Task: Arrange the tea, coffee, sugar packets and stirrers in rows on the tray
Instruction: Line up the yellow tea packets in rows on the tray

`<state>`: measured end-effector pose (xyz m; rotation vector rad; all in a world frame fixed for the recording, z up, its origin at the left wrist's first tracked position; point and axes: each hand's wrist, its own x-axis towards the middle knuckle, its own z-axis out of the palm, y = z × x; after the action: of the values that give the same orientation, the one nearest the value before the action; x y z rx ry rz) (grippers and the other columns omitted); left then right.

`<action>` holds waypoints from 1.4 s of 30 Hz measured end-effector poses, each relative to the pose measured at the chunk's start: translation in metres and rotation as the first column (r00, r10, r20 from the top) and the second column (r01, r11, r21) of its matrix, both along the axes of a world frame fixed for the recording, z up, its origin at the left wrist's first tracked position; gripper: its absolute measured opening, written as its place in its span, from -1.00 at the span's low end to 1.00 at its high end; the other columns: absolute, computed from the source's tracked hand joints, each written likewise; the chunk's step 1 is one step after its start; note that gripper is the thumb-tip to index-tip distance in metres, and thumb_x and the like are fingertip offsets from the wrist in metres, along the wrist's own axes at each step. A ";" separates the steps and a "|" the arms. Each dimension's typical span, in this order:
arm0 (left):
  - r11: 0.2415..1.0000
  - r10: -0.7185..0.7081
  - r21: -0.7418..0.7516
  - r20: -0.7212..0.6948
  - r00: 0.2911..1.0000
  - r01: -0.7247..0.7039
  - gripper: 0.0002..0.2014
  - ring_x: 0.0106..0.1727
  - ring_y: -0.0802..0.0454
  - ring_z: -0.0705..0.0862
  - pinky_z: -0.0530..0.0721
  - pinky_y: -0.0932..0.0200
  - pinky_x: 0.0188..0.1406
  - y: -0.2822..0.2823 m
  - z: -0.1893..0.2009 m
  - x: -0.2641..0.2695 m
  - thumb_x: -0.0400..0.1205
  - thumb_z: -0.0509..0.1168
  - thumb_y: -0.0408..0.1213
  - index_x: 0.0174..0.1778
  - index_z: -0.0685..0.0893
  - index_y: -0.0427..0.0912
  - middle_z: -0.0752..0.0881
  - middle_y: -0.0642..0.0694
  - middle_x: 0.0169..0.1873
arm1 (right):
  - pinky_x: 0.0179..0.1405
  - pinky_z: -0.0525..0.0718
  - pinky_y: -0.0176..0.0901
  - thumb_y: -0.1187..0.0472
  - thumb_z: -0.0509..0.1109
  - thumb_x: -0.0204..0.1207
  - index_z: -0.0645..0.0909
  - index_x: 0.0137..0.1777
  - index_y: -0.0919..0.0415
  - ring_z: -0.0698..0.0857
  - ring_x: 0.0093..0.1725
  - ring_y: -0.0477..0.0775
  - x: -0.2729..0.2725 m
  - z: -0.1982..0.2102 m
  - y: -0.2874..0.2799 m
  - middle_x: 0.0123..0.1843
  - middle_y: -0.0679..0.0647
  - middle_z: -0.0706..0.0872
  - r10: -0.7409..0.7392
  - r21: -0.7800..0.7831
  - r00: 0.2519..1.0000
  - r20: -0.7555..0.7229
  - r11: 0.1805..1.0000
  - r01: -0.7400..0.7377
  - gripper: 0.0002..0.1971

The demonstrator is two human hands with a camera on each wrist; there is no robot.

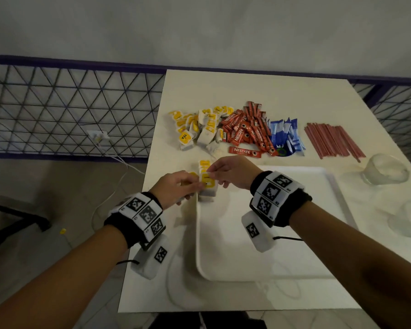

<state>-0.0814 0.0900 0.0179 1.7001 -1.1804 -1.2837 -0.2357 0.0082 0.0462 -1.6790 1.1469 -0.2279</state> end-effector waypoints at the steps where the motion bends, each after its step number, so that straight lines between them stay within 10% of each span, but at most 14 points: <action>1: 1.000 -0.010 -0.009 0.016 1.000 0.010 -0.86 -0.64 0.32 0.48 0.38 0.43 -0.68 0.001 -0.002 0.000 0.54 0.41 -0.26 -0.33 0.62 -0.06 0.55 -0.02 -0.49 | -0.45 0.57 -0.36 0.34 0.43 0.48 0.67 -0.14 0.27 0.53 -0.59 -0.19 0.000 -0.002 0.002 -0.51 0.03 0.61 -0.027 0.010 1.000 0.011 1.000 0.027 -0.99; 11: 0.973 -0.205 0.141 0.158 0.966 0.184 -0.80 -0.50 0.12 0.48 0.42 0.37 -0.57 0.011 -0.025 -0.006 0.57 0.36 -0.09 -0.38 0.62 0.02 0.57 0.00 -0.52 | -0.08 0.68 -0.18 0.32 0.49 0.42 0.67 0.02 0.26 0.64 -0.39 -0.08 -0.011 -0.025 0.024 -0.37 0.03 0.67 0.007 0.086 0.996 -0.093 0.996 0.001 -0.82; 15: 0.959 -0.244 0.188 0.153 0.958 0.214 -0.90 -0.40 0.12 0.56 0.55 0.27 -0.32 0.013 -0.031 -0.006 0.55 0.38 -0.11 -0.15 0.70 -0.04 0.63 0.02 -0.44 | -0.27 0.62 -0.34 0.25 0.44 0.49 0.67 0.05 0.31 0.60 -0.44 -0.11 -0.010 -0.033 0.026 -0.42 0.02 0.64 0.059 0.048 0.975 -0.215 0.998 -0.050 -0.81; 20: 0.974 -0.135 0.209 0.203 0.970 0.092 -0.91 -0.50 0.11 0.51 0.48 0.39 -0.60 0.011 -0.033 0.010 0.53 0.41 -0.09 -0.22 0.68 0.00 0.60 -0.01 -0.51 | -0.39 0.58 -0.35 0.24 0.41 0.51 0.65 0.10 0.33 0.55 -0.44 -0.09 -0.002 -0.041 0.017 -0.38 0.03 0.63 0.074 0.024 0.950 -0.304 0.997 -0.070 -0.78; 27: 0.967 -0.066 0.253 0.190 0.980 0.016 -0.85 -0.48 0.13 0.52 0.48 0.32 -0.56 0.007 -0.034 0.021 0.58 0.36 -0.16 -0.32 0.62 -0.01 0.61 -0.03 -0.48 | 0.02 0.41 -0.33 0.17 0.45 0.48 0.70 0.17 0.24 0.63 0.20 0.12 0.003 -0.042 0.002 0.18 0.19 0.71 0.152 -0.050 0.916 -0.372 0.982 -0.183 -0.72; 42: 0.975 -0.054 0.223 0.316 0.947 -0.018 -0.91 -0.38 0.18 0.53 0.40 0.35 -0.53 -0.001 -0.036 0.004 0.54 0.40 -0.17 -0.12 0.64 -0.05 0.56 0.11 -0.39 | -0.09 0.41 -0.22 0.14 0.44 0.48 0.65 0.11 0.22 0.50 -0.05 0.00 0.012 -0.053 -0.012 -0.08 0.04 0.55 0.181 -0.071 0.915 -0.361 0.973 -0.220 -0.75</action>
<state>-0.0778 0.0888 -0.0179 2.1305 -1.2734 -1.2185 -0.2238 -0.0043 -0.0065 -1.9762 1.2270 0.1516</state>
